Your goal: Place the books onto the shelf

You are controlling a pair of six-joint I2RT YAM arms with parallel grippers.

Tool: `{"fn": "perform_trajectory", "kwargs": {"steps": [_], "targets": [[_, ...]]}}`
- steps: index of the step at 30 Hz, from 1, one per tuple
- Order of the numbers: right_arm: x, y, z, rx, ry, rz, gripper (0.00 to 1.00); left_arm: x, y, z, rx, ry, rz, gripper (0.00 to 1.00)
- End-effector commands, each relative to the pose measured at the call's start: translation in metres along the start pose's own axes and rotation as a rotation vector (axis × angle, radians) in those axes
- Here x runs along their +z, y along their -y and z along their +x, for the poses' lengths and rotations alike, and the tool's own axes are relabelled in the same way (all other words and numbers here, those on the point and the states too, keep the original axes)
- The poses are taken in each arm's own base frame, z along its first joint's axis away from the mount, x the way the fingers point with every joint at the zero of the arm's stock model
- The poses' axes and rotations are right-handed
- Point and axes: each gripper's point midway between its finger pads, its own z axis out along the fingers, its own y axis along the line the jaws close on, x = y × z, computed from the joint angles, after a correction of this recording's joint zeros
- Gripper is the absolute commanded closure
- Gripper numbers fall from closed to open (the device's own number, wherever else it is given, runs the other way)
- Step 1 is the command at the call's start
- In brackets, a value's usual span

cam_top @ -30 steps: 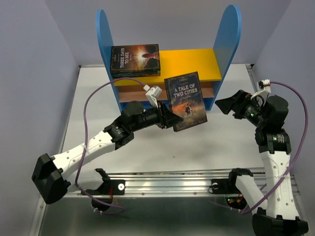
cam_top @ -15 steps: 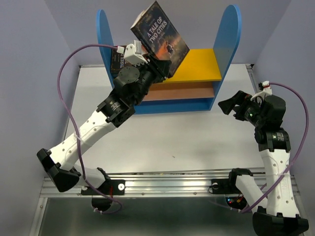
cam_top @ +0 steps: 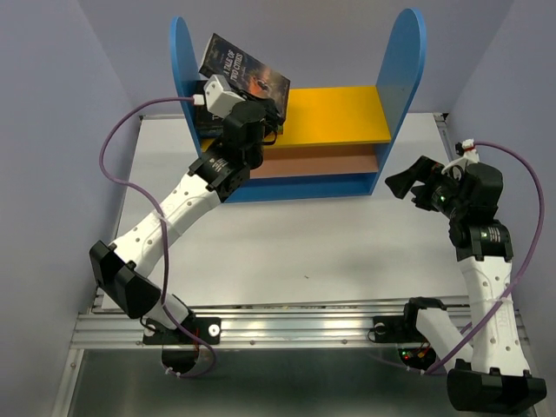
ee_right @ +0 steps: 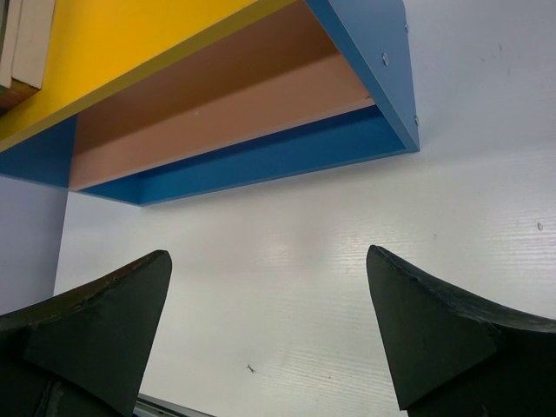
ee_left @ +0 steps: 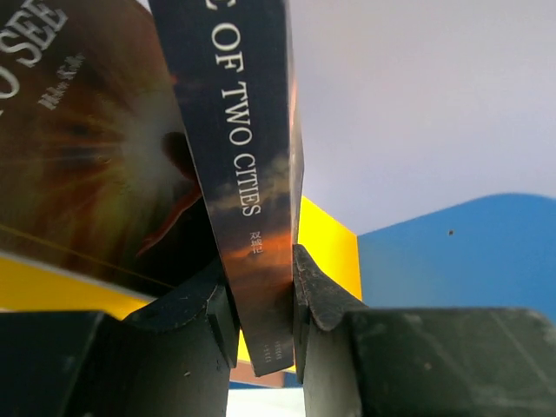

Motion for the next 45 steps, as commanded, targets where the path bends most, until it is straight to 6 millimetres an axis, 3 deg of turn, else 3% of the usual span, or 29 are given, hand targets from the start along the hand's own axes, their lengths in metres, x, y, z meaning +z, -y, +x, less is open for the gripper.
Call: {"fn": "perform_trajectory", "kwargs": {"steps": [1, 3, 4, 7, 8, 15, 23, 26, 27, 28, 30, 31, 32, 34, 37, 39, 40, 41, 42, 43, 45], "targets": [[-0.005, -0.011, -0.017, -0.034, 0.047, -0.023, 0.00, -0.019, 0.011, -0.067, -0.194, 0.201, -0.019, 0.76], [-0.002, -0.008, -0.017, -0.026, 0.044, -0.011, 0.00, -0.020, 0.009, -0.065, -0.191, 0.196, -0.024, 0.47], [-0.002, -0.007, -0.017, -0.028, 0.046, -0.005, 0.00, -0.020, 0.009, -0.065, -0.188, 0.191, -0.023, 0.25], [-0.004, -0.004, -0.024, -0.046, 0.063, 0.023, 0.00, -0.021, 0.008, -0.061, -0.161, 0.167, -0.027, 0.04], [-0.004, -0.004, -0.024, -0.046, 0.063, 0.023, 0.00, -0.021, 0.007, -0.059, -0.153, 0.156, -0.028, 0.02], [0.004, -0.004, -0.009, -0.055, 0.001, -0.006, 0.00, -0.032, 0.002, -0.029, -0.100, 0.004, 0.017, 0.01], [0.029, -0.015, 0.020, -0.079, -0.092, -0.032, 0.00, -0.057, -0.027, -0.003, -0.040, -0.126, 0.028, 0.01], [0.042, -0.036, 0.041, -0.152, -0.146, -0.044, 0.00, -0.064, -0.032, -0.001, -0.020, -0.153, 0.030, 0.01], [0.043, -0.061, 0.052, -0.201, -0.171, -0.095, 0.00, -0.068, -0.031, -0.003, -0.005, -0.160, 0.045, 0.01], [0.045, -0.070, 0.058, -0.230, -0.178, -0.101, 0.00, -0.071, -0.034, 0.000, 0.010, -0.173, 0.054, 0.01], [0.058, -0.075, 0.060, -0.316, -0.159, -0.021, 0.00, -0.081, -0.027, 0.001, 0.052, -0.203, 0.125, 0.01], [0.058, -0.092, 0.050, -0.343, -0.126, -0.031, 0.00, -0.084, -0.031, 0.006, 0.072, -0.222, 0.132, 0.01], [0.060, -0.108, 0.054, -0.399, -0.126, -0.048, 0.00, -0.087, -0.033, 0.007, 0.087, -0.233, 0.144, 0.01], [0.082, -0.110, 0.046, -0.434, -0.106, 0.021, 0.00, -0.096, -0.037, 0.010, 0.114, -0.259, 0.171, 0.01], [0.106, -0.135, 0.002, -0.493, -0.004, 0.057, 0.00, -0.103, -0.067, 0.021, 0.183, -0.287, 0.129, 0.01], [0.131, -0.145, -0.004, -0.539, 0.006, 0.067, 0.00, -0.109, -0.083, 0.024, 0.201, -0.297, 0.097, 0.01], [0.132, -0.160, -0.030, -0.548, 0.068, 0.069, 0.00, -0.111, -0.086, 0.023, 0.199, -0.298, 0.093, 0.01], [0.144, -0.156, -0.020, -0.573, 0.041, 0.083, 0.00, -0.113, -0.088, 0.024, 0.199, -0.300, 0.095, 0.01], [0.144, -0.168, -0.047, -0.566, 0.111, 0.101, 0.00, -0.116, -0.090, 0.023, 0.197, -0.300, 0.098, 0.01], [0.163, -0.168, -0.043, -0.588, 0.101, 0.127, 0.00, -0.119, -0.094, 0.023, 0.193, -0.296, 0.101, 0.01], [0.168, -0.187, -0.066, -0.634, 0.152, 0.107, 0.00, -0.125, -0.096, 0.017, 0.181, -0.282, 0.110, 0.01]]}}
